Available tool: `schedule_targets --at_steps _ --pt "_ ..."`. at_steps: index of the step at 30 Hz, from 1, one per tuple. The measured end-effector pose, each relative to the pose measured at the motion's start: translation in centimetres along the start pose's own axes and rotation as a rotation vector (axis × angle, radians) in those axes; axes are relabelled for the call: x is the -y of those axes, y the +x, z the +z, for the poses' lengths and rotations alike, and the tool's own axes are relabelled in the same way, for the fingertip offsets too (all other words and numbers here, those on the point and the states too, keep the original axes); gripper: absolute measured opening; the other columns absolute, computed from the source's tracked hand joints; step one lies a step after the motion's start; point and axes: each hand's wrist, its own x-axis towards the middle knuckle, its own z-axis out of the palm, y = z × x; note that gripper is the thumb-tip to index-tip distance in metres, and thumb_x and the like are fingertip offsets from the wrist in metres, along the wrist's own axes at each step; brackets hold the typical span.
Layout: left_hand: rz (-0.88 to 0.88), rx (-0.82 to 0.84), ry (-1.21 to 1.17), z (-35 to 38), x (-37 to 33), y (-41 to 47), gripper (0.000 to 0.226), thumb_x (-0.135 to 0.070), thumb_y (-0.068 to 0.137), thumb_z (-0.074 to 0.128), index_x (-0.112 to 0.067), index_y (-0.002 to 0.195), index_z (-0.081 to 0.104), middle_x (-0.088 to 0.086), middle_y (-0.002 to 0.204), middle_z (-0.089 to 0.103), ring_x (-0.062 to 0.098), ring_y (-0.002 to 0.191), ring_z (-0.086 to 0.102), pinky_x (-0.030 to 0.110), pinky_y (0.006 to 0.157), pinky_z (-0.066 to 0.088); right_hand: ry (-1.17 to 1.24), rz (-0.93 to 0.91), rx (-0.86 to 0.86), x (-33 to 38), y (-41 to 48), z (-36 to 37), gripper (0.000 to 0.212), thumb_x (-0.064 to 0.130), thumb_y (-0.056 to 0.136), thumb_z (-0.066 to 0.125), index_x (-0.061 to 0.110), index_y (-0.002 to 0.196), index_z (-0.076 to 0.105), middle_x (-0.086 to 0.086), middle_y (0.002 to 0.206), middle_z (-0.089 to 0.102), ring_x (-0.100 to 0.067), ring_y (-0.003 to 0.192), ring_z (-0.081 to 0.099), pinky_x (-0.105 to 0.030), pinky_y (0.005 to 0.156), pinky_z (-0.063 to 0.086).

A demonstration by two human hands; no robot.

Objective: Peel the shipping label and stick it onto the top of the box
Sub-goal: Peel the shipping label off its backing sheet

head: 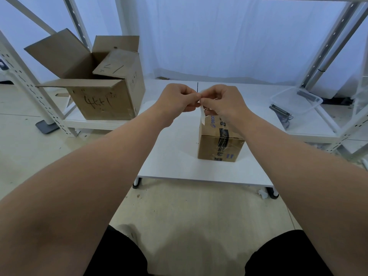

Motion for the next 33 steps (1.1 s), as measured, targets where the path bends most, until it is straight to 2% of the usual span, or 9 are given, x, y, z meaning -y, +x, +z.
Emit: schedule_targets --at_steps 7,11,14,16,20,24,26,29,33 --pt "0.023 -0.019 0.048 0.01 -0.08 0.12 0.016 -0.015 0.087 0.065 0.001 0.09 0.066 0.009 0.083 0.068 0.016 0.082 0.066 0.024 0.08 0.057 0.038 0.004 0.001 0.26 -0.06 -0.01 0.012 0.002 0.084 0.065 -0.002 0.095 0.067 -0.012 0.09 0.066 -0.013 0.075 0.065 -0.023 0.068 0.059" --pt "0.054 -0.017 0.12 -0.09 -0.23 0.05 0.013 -0.016 0.087 0.064 -0.003 0.086 0.066 0.005 0.08 0.067 0.014 0.081 0.064 0.027 0.084 0.056 0.059 0.015 0.005 0.29 -0.06 0.06 0.006 0.002 0.084 0.064 0.007 0.084 0.068 -0.007 0.085 0.068 -0.013 0.076 0.065 -0.027 0.074 0.06" --pt "0.066 0.001 0.213 -0.43 -0.27 0.02 0.012 -0.02 0.087 0.063 -0.008 0.083 0.065 0.002 0.081 0.066 0.014 0.081 0.061 0.031 0.085 0.053 0.058 0.043 -0.007 0.32 0.05 0.06 0.007 0.005 0.084 0.064 0.007 0.087 0.07 -0.007 0.088 0.068 -0.013 0.083 0.063 -0.027 0.078 0.059" --pt "0.075 -0.001 0.255 -0.53 -0.34 -0.07 0.014 -0.022 0.088 0.062 -0.008 0.084 0.064 0.003 0.082 0.064 0.013 0.078 0.057 0.029 0.077 0.051 0.083 0.065 0.005 0.41 0.02 0.01 0.01 0.005 0.085 0.064 0.003 0.092 0.071 -0.009 0.092 0.069 -0.013 0.084 0.064 -0.026 0.079 0.059" --pt "0.101 -0.005 0.319 -0.47 -0.5 -0.27 0.02 -0.025 0.09 0.06 -0.005 0.09 0.063 0.0 0.075 0.056 0.009 0.062 0.044 0.008 0.047 0.035 0.106 0.077 0.013 0.66 -0.18 -0.05 0.012 0.004 0.085 0.063 0.0 0.093 0.071 -0.008 0.087 0.069 -0.014 0.081 0.064 -0.028 0.081 0.059" --pt "0.11 -0.003 0.348 -0.55 -0.42 -0.23 0.02 -0.026 0.091 0.059 -0.007 0.089 0.061 -0.004 0.068 0.05 0.005 0.052 0.037 0.006 0.04 0.03 0.079 0.079 0.014 0.9 -0.33 0.09 0.008 0.004 0.085 0.064 0.002 0.089 0.071 -0.024 0.093 0.067 -0.022 0.081 0.057 -0.04 0.087 0.054" --pt "0.115 -0.004 0.354 -0.57 -0.4 -0.21 0.019 -0.025 0.091 0.059 -0.006 0.089 0.061 -0.003 0.069 0.051 0.005 0.052 0.037 0.006 0.04 0.029 0.088 0.075 0.011 0.94 -0.37 0.14 0.008 0.004 0.083 0.066 0.001 0.088 0.071 -0.03 0.102 0.066 -0.024 0.082 0.057 -0.044 0.089 0.053" --pt "0.12 -0.01 0.333 -0.51 -0.45 -0.22 0.017 -0.021 0.09 0.059 -0.004 0.091 0.062 0.002 0.075 0.055 0.006 0.055 0.039 0.006 0.041 0.03 0.075 0.064 -0.003 0.87 -0.29 0.08 0.005 0.007 0.082 0.068 0.005 0.083 0.072 -0.025 0.097 0.068 -0.021 0.081 0.057 -0.042 0.087 0.053" --pt "0.13 -0.012 0.308 -0.47 -0.46 -0.28 0.015 -0.019 0.09 0.059 -0.004 0.089 0.063 0.007 0.086 0.064 0.012 0.075 0.053 0.016 0.062 0.041 0.069 0.053 -0.015 0.55 -0.07 0.03 0.007 0.012 0.08 0.07 0.006 0.081 0.074 -0.024 0.1 0.069 -0.021 0.078 0.058 -0.04 0.082 0.052"
